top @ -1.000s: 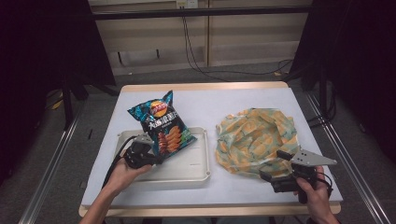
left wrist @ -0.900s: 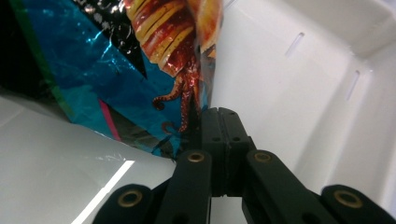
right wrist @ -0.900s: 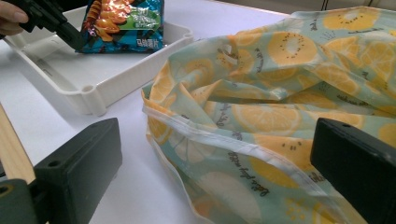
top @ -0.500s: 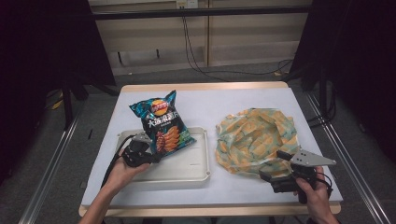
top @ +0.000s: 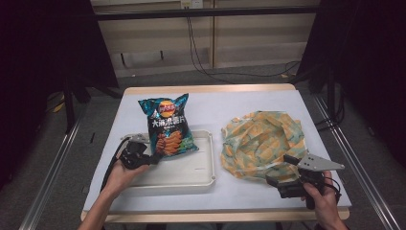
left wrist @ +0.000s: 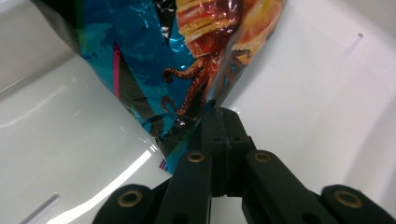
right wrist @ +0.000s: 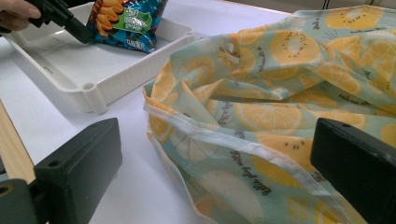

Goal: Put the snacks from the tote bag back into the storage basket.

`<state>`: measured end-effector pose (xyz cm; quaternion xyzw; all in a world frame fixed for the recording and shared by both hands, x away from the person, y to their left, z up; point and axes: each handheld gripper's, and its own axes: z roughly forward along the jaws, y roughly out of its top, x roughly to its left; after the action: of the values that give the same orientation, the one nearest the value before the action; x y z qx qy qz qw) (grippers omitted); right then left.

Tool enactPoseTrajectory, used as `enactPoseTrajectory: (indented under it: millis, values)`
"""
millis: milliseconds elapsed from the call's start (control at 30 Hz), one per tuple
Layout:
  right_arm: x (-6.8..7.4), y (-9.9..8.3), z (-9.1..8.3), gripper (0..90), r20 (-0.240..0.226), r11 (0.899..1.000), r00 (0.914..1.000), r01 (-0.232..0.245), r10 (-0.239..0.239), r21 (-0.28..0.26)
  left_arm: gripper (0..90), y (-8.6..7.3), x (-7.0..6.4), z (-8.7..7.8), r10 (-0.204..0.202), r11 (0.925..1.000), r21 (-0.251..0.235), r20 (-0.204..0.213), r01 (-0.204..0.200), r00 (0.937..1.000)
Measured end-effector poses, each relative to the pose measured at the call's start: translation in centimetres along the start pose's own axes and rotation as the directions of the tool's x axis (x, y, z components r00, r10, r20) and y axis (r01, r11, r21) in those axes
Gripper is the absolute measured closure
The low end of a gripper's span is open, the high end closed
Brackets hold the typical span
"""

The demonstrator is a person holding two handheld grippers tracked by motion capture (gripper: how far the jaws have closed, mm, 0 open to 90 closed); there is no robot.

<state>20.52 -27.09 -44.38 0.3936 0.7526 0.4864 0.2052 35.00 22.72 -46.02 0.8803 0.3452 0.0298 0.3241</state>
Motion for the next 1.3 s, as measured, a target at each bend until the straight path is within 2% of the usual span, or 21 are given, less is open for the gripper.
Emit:
enactPoseTrajectory:
  millis: [100,200,267,333,400,500,633,800,1033,1100,1133,1200,1233,1300]
  values:
    - [0.0,0.0,0.0,1.4,-0.001,1.0,1.0,0.0,0.0,0.001,90.0,0.2,0.2,0.1,0.0,1.0,0.004,-0.013,0.0,0.9999]
    - [0.0,0.0,0.1,1.4,-0.001,1.0,1.0,-0.002,0.002,0.003,90.0,0.3,0.5,0.3,-0.023,0.9997,0.003,-0.028,0.024,0.9993]
    - [0.0,0.0,0.1,1.4,0.002,1.0,1.0,-0.002,0.002,0.003,90.0,0.2,0.8,0.4,-0.037,0.9993,-0.01,-0.018,0.037,0.9992]
    - [0.0,0.0,0.0,1.4,-0.001,1.0,1.0,-0.001,0.001,0.003,90.0,0.0,1.1,0.4,-0.042,0.9991,0.002,-0.026,0.042,0.9988]
    - [-0.1,0.0,0.0,1.4,-0.001,1.0,1.0,-0.002,0.002,0.004,90.0,-0.1,1.2,0.4,-0.056,0.9983,-0.015,-0.03,0.056,0.998]
    - [-0.1,0.0,0.0,1.4,-0.001,1.0,1.0,-0.001,0.001,0.004,90.0,-0.1,1.2,0.4,-0.059,0.9981,-0.021,-0.029,0.058,0.9978]
    - [-0.1,0.0,0.0,1.4,-0.002,1.0,1.0,0.0,0.0,0.003,84.2,-0.3,1.2,0.4,-0.057,0.9979,-0.031,-0.008,0.057,0.9983]
    - [-0.1,0.0,-0.1,1.3,-0.002,1.0,1.0,-0.003,0.003,0.001,79.9,-0.3,0.5,-0.3,-0.032,0.9974,-0.064,0.009,0.033,0.9994]
    - [-0.2,-0.1,-0.2,1.3,0.0,1.0,1.0,-0.001,0.001,-0.003,71.3,-0.5,-0.3,-1.5,-0.03,0.9907,-0.133,-0.005,0.03,0.9995]
    - [-0.1,-0.1,-0.2,1.3,0.0,1.0,1.0,-0.002,0.002,-0.003,67.3,-0.6,-0.6,-1.9,-0.026,0.986,-0.165,-0.013,0.024,0.9996]
    - [-0.1,-0.1,-0.2,1.3,0.0,1.0,1.0,-0.003,0.003,-0.002,64.2,-0.6,-0.7,-2.1,-0.025,0.9849,-0.171,-0.006,0.024,0.9997]
    - [-0.1,-0.1,-0.3,1.3,-0.001,1.0,1.0,-0.008,0.008,-0.002,58.1,-0.7,-0.9,-2.5,-0.028,0.9776,-0.208,0.014,0.03,0.9995]
    - [-0.2,-0.1,-0.3,1.3,0.001,1.0,1.0,-0.009,0.009,-0.003,57.8,-0.8,-1.0,-2.7,-0.019,0.9752,-0.22,0.027,0.024,0.9995]
    - [-0.2,-0.1,-0.3,1.2,-0.001,1.0,1.0,-0.005,0.005,-0.003,50.5,-0.8,-1.5,-3.1,-0.003,0.9704,-0.241,0.005,0.004,1.0]
